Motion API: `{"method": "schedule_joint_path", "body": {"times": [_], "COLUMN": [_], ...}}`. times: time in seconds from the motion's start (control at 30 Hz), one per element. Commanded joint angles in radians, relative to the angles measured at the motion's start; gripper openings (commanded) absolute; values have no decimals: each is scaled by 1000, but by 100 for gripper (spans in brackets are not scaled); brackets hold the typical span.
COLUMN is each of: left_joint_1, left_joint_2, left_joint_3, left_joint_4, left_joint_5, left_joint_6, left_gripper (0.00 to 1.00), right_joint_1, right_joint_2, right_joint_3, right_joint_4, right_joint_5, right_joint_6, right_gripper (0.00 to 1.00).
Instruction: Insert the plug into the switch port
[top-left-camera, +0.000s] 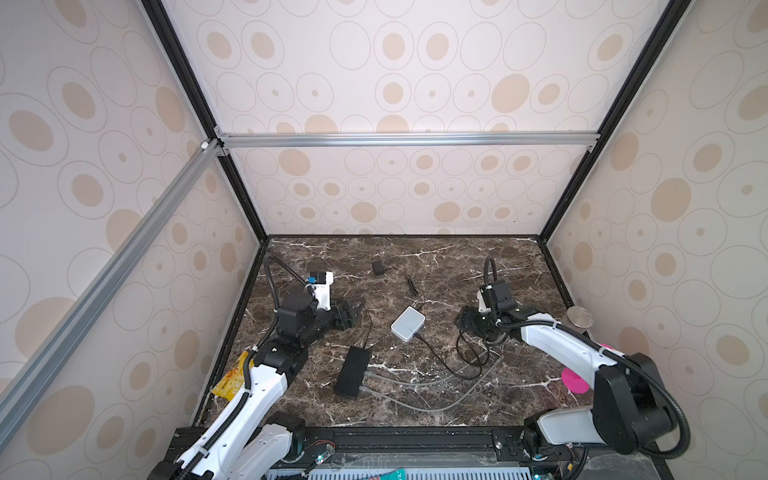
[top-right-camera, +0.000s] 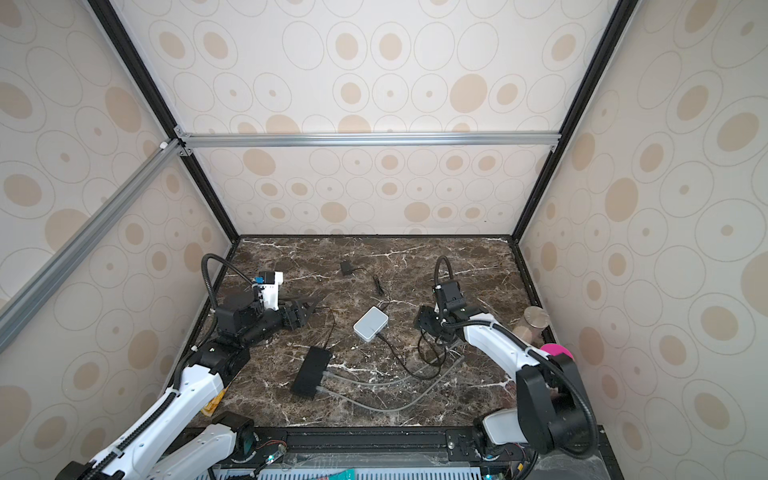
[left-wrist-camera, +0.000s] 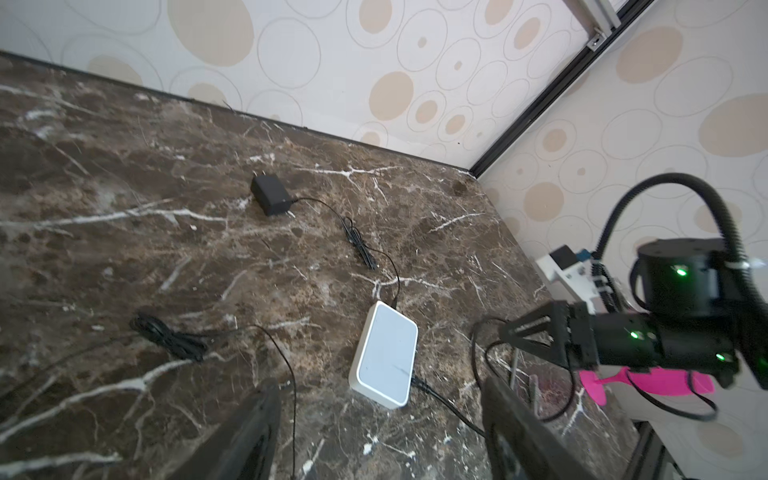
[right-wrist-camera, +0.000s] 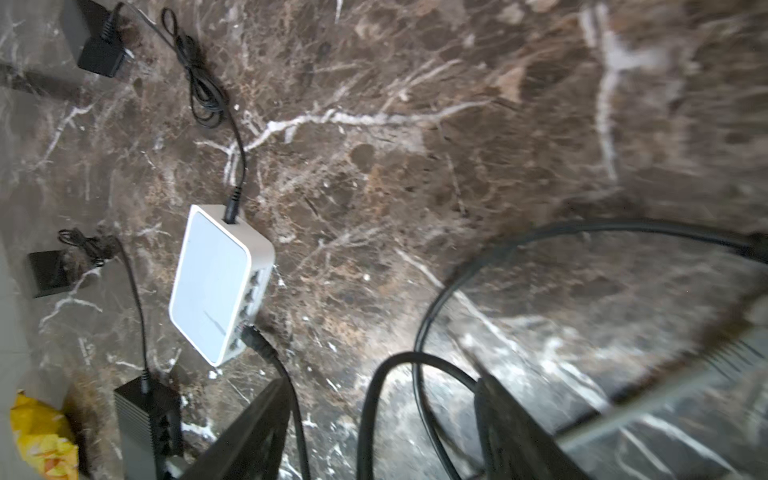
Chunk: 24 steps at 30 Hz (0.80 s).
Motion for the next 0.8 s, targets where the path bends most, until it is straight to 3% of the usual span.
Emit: {"method": "schedule_joint_path", "body": {"times": [0.0, 0.27, 0.33, 0.47, 0.53, 0.67, 0.77], "left_joint_1": [12, 26, 31, 34, 35, 34, 34], "left_joint_2": [-74, -134, -148, -202, -247, -346, -425], "left_joint_3": [-19, -43, -58, -84, -93, -133, -214], "left_joint_4": [-12, -94, -76, -43, -25, 20, 143], "left_joint_5": [21, -29, -67, -234, -332, -523, -560], "left_joint_6": [-78, -49, -47, -25, -22, 19, 92], "left_gripper": [76, 76, 76, 77, 86, 97, 97], "right_joint_1": [17, 23, 22, 20, 16, 10, 9], "right_joint_2": [54, 101, 58, -68, -154, -335, -421], "right_joint_3": [106, 239, 244, 220, 158, -28, -222], "right_joint_4": [118, 106, 57, -70, -64, 83, 323], "right_joint_5": [-75, -103, 7, 335, 463, 703, 753], "right_joint_6": [20, -20, -64, -191, -262, -404, -579], "right_gripper": [73, 76, 79, 85, 88, 89, 94]}}
